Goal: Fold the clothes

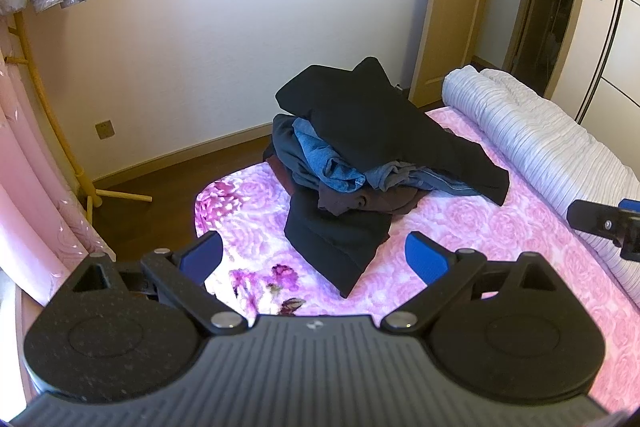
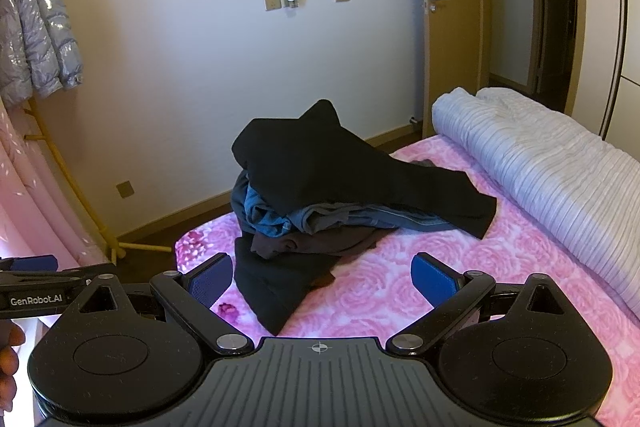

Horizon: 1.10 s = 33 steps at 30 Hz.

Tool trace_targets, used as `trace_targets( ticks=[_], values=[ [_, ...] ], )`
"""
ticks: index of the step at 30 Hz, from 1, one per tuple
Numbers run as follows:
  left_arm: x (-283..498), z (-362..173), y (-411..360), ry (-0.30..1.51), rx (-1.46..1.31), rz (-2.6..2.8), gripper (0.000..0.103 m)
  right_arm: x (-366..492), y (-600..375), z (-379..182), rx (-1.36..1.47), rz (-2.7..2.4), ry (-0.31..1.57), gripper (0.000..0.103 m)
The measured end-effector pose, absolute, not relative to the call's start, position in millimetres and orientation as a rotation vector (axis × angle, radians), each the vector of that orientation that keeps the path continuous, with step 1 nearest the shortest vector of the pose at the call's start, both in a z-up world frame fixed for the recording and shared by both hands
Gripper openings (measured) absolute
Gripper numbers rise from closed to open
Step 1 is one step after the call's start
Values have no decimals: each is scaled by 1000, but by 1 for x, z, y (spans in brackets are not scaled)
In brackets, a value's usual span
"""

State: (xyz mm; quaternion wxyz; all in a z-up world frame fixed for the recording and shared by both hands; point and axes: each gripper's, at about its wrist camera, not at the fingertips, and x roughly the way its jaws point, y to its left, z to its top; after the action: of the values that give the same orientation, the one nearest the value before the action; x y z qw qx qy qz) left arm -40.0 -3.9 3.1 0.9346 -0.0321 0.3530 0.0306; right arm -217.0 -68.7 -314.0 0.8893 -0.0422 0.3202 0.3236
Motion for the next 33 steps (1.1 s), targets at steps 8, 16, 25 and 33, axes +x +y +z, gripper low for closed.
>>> trace_targets(
  ticks=[8, 16, 25, 33],
  values=[
    [-40, 4, -7, 721, -49, 74, 96, -213, -73, -319, -71, 685, 674, 99],
    [-33, 5, -2, 717, -29, 101, 96, -204, -77, -322, -74, 686, 657, 99],
    [22, -10, 22, 723, 9, 20, 97, -182, -54, -334, -134, 698, 579, 99],
    [160, -47, 62, 687, 143, -143, 97, -121, 12, -365, -233, 749, 576, 98]
  ],
)
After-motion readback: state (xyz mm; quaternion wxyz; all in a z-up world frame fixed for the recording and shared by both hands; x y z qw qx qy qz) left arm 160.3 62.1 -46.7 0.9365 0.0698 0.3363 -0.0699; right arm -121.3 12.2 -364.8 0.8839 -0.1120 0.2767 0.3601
